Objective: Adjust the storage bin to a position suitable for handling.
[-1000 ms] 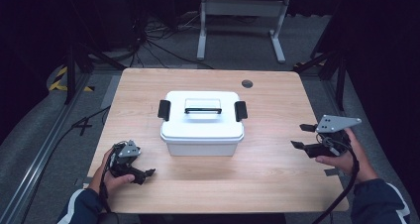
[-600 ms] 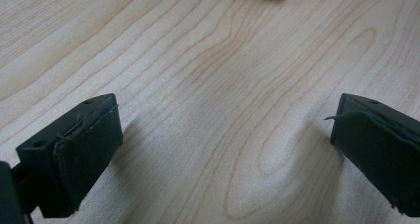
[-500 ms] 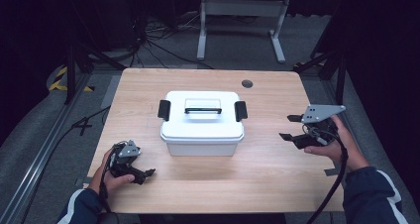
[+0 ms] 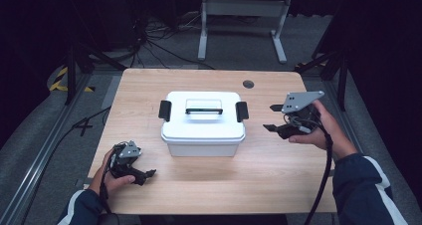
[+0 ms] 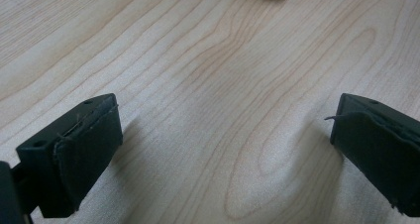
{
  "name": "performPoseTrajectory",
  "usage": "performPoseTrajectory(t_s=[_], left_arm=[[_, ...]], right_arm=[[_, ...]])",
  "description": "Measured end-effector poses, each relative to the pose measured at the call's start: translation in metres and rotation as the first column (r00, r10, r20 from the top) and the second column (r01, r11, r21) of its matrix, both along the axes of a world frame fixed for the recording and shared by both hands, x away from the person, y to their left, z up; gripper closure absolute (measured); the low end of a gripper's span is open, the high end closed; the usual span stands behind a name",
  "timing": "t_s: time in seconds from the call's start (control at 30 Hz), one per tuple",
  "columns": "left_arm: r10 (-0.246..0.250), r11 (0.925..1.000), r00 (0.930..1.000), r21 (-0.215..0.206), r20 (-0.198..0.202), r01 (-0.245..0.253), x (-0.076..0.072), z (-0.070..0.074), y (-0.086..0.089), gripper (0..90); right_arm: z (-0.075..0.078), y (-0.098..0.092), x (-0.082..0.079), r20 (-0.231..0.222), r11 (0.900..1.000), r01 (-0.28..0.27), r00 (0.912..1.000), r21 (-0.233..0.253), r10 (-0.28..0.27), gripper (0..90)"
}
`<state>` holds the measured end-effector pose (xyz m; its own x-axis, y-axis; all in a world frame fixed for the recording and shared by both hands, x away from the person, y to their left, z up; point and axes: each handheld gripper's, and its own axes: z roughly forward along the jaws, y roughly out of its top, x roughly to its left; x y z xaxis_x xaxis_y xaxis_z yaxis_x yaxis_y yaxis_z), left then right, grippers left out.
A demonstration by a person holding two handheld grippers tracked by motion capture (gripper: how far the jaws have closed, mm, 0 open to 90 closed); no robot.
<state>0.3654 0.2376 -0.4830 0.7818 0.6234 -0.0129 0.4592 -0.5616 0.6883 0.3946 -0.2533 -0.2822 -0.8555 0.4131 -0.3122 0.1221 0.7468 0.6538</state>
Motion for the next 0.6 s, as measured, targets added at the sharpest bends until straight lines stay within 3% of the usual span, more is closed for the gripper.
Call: performPoseTrajectory(t_s=[0.23, 0.5, 0.6], left_arm=[[0.001, 1.0000, 1.0000, 0.000, 0.001, -0.001, 0.000, 0.000, 0.000, 0.1], [0.001, 1.0000, 1.0000, 0.000, 0.000, -0.001, 0.000, 0.000, 0.000, 0.1], [0.001, 1.0000, 1.0000, 0.000, 0.000, -0.001, 0.000, 0.000, 0.000, 0.1]], right_arm=[[0.004, 0.025, 0.007, 0.005, 0.999, -0.048, 0.9988, -0.022, 0.048, 38.0], [0.004, 0.048, 0.018, -0.019, 0.993, -0.088, 0.9961, -0.076, 0.086, 38.9], [0.005, 0.055, 0.022, -0.022, 0.992, -0.105, 0.9944, -0.074, 0.103, 39.2]])
